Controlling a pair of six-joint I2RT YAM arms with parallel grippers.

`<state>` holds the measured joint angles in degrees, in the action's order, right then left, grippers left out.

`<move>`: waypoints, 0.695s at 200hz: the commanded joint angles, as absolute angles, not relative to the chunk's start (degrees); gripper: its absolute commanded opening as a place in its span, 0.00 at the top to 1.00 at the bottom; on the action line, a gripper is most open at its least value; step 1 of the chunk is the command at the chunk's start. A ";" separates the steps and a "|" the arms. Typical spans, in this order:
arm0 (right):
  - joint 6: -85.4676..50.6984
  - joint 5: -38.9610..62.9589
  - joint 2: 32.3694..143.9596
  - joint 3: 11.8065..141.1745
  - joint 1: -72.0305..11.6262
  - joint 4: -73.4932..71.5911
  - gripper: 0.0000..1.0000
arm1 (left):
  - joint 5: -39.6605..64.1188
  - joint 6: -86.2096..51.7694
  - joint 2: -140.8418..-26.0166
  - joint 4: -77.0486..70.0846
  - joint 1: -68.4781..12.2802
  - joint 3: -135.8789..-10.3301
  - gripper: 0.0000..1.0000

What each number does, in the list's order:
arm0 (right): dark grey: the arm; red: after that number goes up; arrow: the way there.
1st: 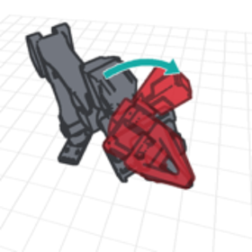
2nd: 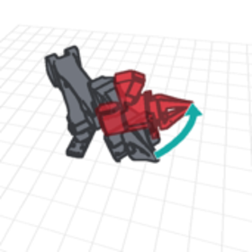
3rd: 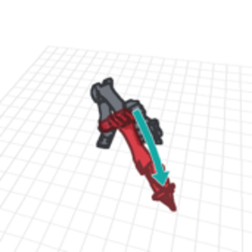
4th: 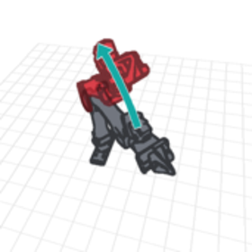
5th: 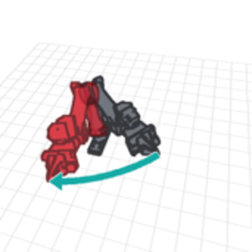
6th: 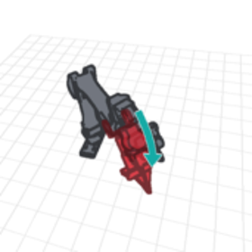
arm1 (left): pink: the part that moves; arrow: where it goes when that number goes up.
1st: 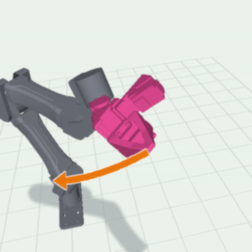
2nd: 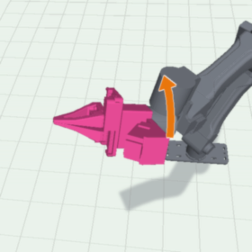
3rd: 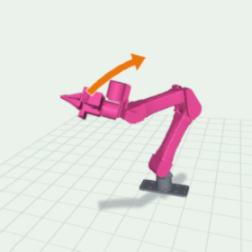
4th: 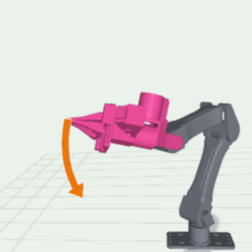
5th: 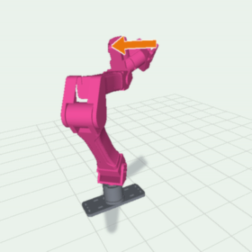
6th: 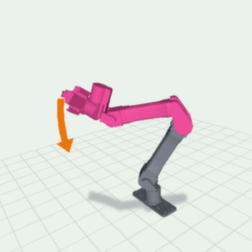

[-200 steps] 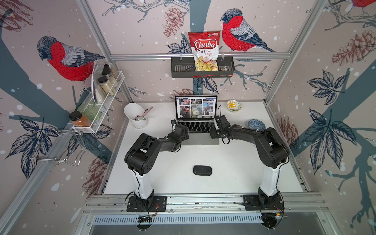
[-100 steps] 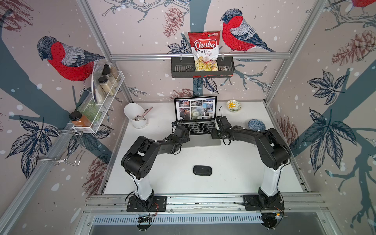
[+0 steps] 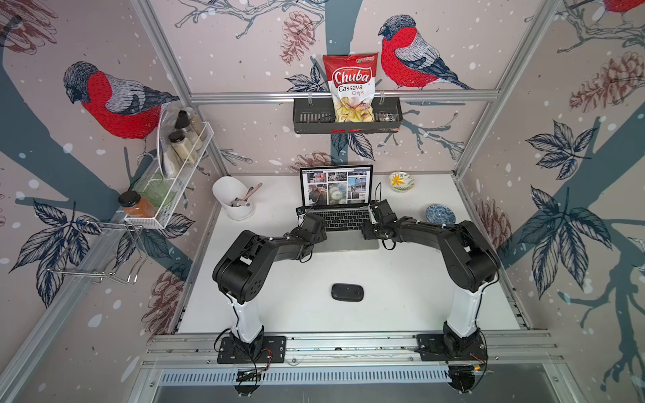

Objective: Remove the wireless mouse receiver from the laptop
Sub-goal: Move the laptop to the center of the board, then take out the USB plug from the USB port.

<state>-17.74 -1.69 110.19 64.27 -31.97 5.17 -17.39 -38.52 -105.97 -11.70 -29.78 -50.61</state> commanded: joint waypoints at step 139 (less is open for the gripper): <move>-15.52 -6.04 104.29 66.97 -32.26 13.77 0.12 | -18.58 -37.10 -94.89 -9.64 -30.41 -45.77 0.03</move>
<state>-17.65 -3.57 107.59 65.71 -32.38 11.66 -14.76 -38.44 -97.97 -8.62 -30.22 -46.81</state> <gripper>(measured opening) 0.881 0.967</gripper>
